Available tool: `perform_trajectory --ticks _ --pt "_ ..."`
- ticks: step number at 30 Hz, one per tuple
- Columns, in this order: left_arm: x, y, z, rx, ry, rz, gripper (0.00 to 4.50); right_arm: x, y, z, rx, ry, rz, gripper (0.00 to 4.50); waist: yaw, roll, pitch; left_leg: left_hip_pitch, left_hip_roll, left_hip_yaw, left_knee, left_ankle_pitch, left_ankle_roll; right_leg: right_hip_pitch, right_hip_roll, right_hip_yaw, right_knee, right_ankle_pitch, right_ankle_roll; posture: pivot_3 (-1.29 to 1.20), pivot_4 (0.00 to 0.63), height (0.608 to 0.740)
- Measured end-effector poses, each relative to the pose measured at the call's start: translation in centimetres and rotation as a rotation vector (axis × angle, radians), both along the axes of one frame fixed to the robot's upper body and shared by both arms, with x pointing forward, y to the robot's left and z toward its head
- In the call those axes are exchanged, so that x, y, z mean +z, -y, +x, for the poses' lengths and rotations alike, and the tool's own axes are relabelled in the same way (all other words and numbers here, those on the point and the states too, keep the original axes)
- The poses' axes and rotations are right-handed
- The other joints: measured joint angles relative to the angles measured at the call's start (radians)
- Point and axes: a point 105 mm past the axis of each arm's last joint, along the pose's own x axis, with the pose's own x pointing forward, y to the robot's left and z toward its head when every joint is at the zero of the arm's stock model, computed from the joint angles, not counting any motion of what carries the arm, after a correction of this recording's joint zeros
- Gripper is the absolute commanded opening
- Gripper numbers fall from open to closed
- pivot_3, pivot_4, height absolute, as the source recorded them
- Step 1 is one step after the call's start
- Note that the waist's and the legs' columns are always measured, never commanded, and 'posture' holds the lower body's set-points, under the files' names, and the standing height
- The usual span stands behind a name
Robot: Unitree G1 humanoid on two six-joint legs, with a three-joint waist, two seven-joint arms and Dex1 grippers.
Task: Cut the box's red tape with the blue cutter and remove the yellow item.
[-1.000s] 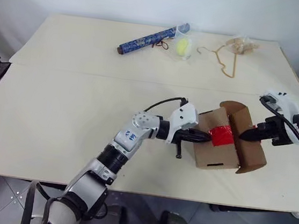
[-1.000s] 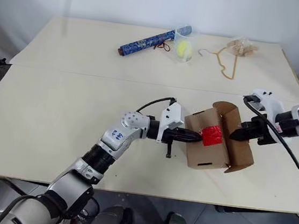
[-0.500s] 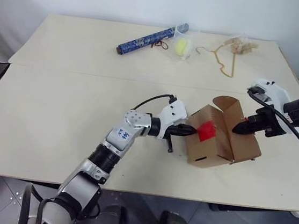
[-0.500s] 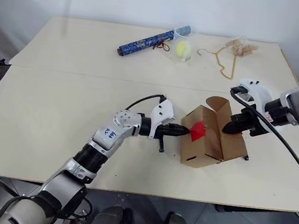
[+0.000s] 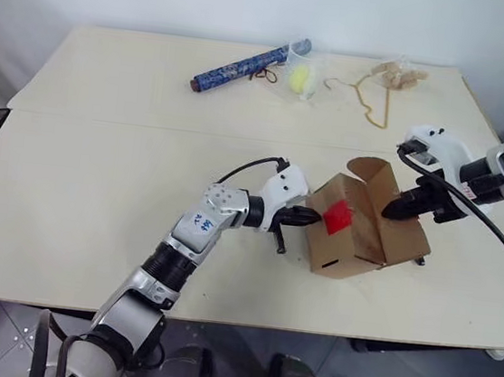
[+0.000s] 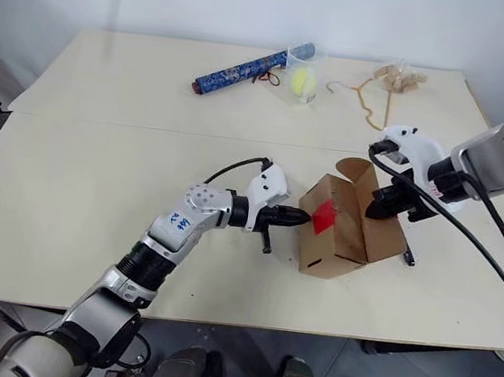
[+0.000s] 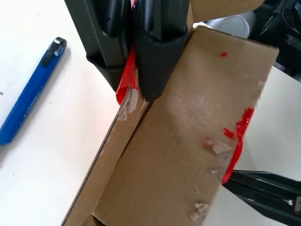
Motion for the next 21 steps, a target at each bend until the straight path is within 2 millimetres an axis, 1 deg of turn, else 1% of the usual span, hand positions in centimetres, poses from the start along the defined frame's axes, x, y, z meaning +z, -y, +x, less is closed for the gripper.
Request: perform_trajectory --ticks 3,6,18,19,21 --pt "-0.7 -0.7 0.2 0.025 -0.024 0.035 0.0 0.1 -0.9 0.1 0.03 0.009 -0.005 0.05 -0.004 0.0 0.0 0.0 0.0 0.0 0.0 0.0 0.0 0.0 0.0 0.0 0.0 0.0 0.0 0.0 0.15 0.74" --pt "-1.1 -0.8 0.4 0.042 -0.029 0.048 0.0 0.2 -1.5 0.1 0.051 0.02 -0.018 0.05 -0.004 0.0 0.0 0.0 0.0 0.001 0.0 0.0 0.0 -0.001 0.0 0.0 0.001 0.0 0.0 0.0 0.15 0.74" --pt "-0.8 -1.2 0.8 0.079 -0.029 0.032 0.0 0.1 -2.1 0.4 0.076 0.097 -0.103 0.05 -0.005 0.0 0.0 0.0 0.002 0.004 0.0 0.0 0.0 -0.003 0.0 0.0 0.001 0.001 -0.001 0.0 0.15 0.74" --pt "-0.7 -1.5 0.9 0.084 -0.028 0.035 0.0 0.2 -2.1 0.5 0.078 0.11 -0.119 0.05 -0.005 0.0 0.0 0.0 0.002 0.004 0.0 0.0 0.0 -0.004 0.0 0.0 0.002 0.001 -0.001 0.0 0.15 0.74" --pt "0.0 -2.6 0.9 0.083 -0.008 0.049 0.0 0.3 -1.9 0.7 0.074 0.154 -0.176 0.05 -0.008 0.0 0.0 -0.001 0.002 0.008 0.0 0.0 0.0 -0.009 0.0 0.0 0.005 0.002 -0.002 0.0 0.15 0.74"
